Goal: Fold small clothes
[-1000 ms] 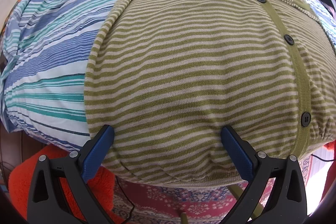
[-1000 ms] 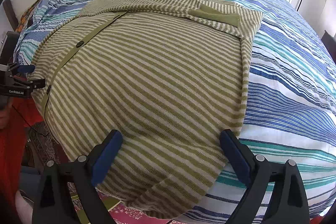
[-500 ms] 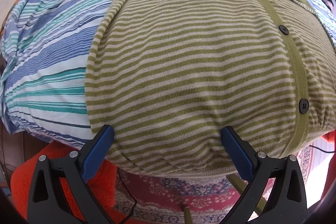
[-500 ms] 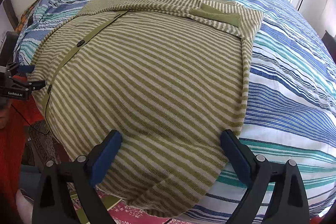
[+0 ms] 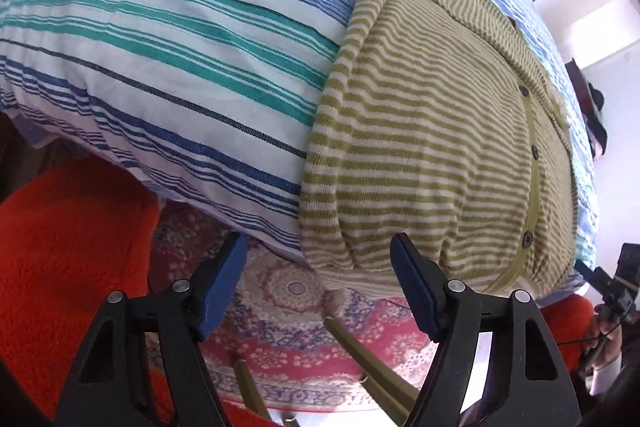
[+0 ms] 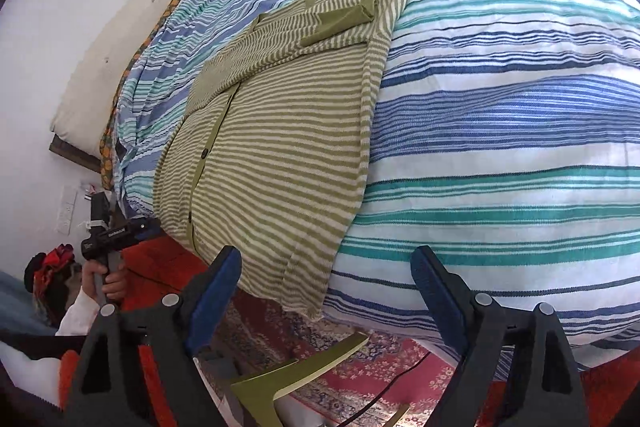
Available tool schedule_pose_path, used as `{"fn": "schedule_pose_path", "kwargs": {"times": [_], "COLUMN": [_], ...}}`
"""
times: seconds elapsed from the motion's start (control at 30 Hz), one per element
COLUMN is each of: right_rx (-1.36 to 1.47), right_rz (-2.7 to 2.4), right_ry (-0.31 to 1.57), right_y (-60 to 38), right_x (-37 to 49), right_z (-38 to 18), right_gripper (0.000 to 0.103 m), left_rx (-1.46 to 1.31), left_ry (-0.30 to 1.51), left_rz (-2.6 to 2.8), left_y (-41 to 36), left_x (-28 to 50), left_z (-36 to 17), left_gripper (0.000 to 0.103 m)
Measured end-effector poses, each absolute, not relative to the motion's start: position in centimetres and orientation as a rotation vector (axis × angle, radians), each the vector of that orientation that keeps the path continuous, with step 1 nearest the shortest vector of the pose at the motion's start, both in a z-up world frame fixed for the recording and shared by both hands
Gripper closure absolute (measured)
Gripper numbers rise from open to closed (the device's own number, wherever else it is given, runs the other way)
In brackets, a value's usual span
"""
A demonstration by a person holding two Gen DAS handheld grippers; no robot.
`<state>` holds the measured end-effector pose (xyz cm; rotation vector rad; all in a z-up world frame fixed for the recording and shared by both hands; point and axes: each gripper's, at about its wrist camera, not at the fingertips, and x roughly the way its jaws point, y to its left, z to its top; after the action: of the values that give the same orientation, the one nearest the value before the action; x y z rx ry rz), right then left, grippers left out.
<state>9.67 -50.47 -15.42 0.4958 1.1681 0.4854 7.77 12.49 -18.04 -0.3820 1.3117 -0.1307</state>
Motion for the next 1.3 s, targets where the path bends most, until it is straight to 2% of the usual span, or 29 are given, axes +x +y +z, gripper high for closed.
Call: {"fn": "schedule_pose_path", "kwargs": {"times": [0.17, 0.23, 0.27, 0.3, 0.33, 0.37, 0.4, 0.43, 0.47, 0.6, 0.7, 0.77, 0.8, 0.87, 0.9, 0.93, 1.0, 1.07, 1.2, 1.3], "right_rx": [0.453, 0.449, 0.451, 0.453, 0.448, 0.424, 0.404, 0.413, 0.446, 0.684, 0.858, 0.905, 0.879, 0.819, 0.791, 0.751, 0.668, 0.526, 0.186, 0.040], "right_rz": [0.632, 0.680, 0.708, 0.741, 0.763, 0.765, 0.763, 0.775, 0.801, 0.872, 0.830, 0.717, 0.621, 0.417, 0.345, 0.295, 0.301, 0.315, 0.376, 0.412], "right_ry": [1.282, 1.319, 1.334, 1.350, 1.370, 1.385, 1.392, 1.388, 1.375, 1.222, 1.054, 0.978, 0.959, 0.973, 1.007, 1.041, 1.055, 1.040, 1.005, 0.989], "right_y": [-46.9, -45.3, -44.6, -44.0, -43.3, -42.8, -42.5, -42.5, -42.6, -44.6, -47.2, -48.6, -49.1, -50.0, -50.3, -50.4, -50.5, -49.9, -47.3, -44.6], "right_x": [10.3, 10.6, 10.7, 10.6, 10.5, 10.5, 10.4, 10.3, 10.4, 11.3, 13.7, 16.4, 17.9, 20.6, 21.4, 21.8, 21.4, 20.1, 17.5, 17.8], "right_z": [-17.8, -18.9, -19.3, -19.7, -20.0, -20.2, -20.2, -20.0, -19.7, -17.0, -15.0, -14.6, -14.5, -15.3, -15.7, -15.8, -15.2, -13.9, -12.4, -12.3], "right_gripper": [0.022, 0.030, 0.033, 0.049, 0.068, 0.075, 0.084, 0.094, 0.096, 0.097, 0.098, 0.099, 0.097, 0.074, 0.045, 0.040, 0.040, 0.040, 0.040, 0.040], "left_rx": [-0.315, -0.276, -0.265, -0.265, -0.277, -0.299, -0.323, -0.333, -0.346, -0.405, -0.474, -0.517, -0.511, -0.426, -0.375, -0.346, -0.325, -0.274, -0.038, 0.156], "left_ry": [1.285, 1.299, 1.312, 1.329, 1.341, 1.349, 1.356, 1.354, 1.347, 1.269, 1.186, 1.162, 1.159, 1.185, 1.196, 1.190, 1.151, 1.118, 1.088, 1.065], "left_rz": [-0.207, -0.218, -0.226, -0.238, -0.247, -0.258, -0.269, -0.271, -0.284, -0.375, -0.364, -0.248, -0.199, -0.083, -0.028, -0.020, -0.055, -0.067, -0.129, -0.178], "left_y": [10.1, 9.4, 9.2, 9.0, 9.0, 9.2, 9.6, 9.9, 10.1, 10.7, 11.5, 12.2, 12.4, 12.4, 12.6, 12.8, 13.5, 14.0, 11.3, 7.3], "left_x": [8.1, 8.3, 8.6, 8.7, 8.7, 8.6, 8.4, 8.1, 7.8, 8.2, 11.8, 15.6, 17.4, 19.9, 20.3, 20.2, 18.6, 16.6, 15.1, 16.2], "left_z": [-17.7, -17.9, -18.2, -18.4, -18.6, -18.6, -18.4, -18.0, -17.4, -13.2, -10.1, -9.7, -9.9, -10.8, -11.0, -10.8, -10.2, -10.1, -10.1, -10.1], "left_gripper": [0.027, 0.031, 0.043, 0.061, 0.070, 0.091, 0.096, 0.097, 0.098, 0.098, 0.096, 0.090, 0.082, 0.070, 0.068, 0.068, 0.058, 0.053, 0.050, 0.046]}}
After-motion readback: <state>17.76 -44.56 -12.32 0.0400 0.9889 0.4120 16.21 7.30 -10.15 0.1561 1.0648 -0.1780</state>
